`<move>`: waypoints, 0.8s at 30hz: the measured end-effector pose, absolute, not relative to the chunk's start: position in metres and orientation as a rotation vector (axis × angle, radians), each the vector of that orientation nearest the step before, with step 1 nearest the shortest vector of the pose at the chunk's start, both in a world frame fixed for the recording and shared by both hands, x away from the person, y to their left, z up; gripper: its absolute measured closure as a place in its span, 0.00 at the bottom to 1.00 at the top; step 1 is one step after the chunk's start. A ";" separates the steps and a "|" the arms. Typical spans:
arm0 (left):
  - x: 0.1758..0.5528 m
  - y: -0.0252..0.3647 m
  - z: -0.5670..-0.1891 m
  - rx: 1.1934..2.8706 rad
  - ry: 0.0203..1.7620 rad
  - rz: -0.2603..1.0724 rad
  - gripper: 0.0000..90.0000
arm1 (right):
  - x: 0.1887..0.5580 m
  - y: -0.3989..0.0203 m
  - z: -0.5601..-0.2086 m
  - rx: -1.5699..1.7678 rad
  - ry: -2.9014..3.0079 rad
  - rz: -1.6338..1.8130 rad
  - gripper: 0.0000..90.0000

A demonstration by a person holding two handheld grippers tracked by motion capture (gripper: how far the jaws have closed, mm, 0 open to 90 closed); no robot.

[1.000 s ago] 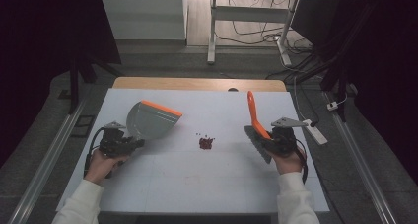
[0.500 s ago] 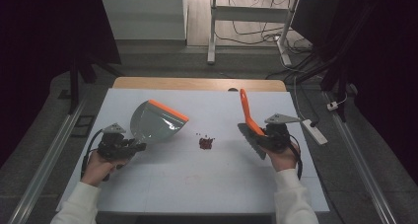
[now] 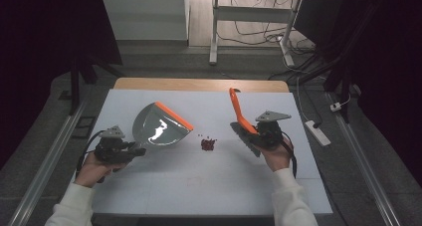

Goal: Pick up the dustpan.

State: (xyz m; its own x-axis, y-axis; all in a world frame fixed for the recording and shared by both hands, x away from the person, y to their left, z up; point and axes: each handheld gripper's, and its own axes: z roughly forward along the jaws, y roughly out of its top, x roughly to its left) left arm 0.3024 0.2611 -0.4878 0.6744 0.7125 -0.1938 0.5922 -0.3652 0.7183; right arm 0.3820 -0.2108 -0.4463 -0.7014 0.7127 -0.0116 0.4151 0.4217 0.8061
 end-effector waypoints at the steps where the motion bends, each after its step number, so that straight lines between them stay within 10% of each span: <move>1: 0.302 0.261 -0.488 2.084 1.005 0.190 0.69 | 0.382 -0.210 -0.446 0.964 2.331 1.174 0.78; 24: 0.301 0.262 -0.491 2.208 0.923 0.134 0.69 | 0.393 -0.189 -0.454 0.948 2.361 1.169 0.78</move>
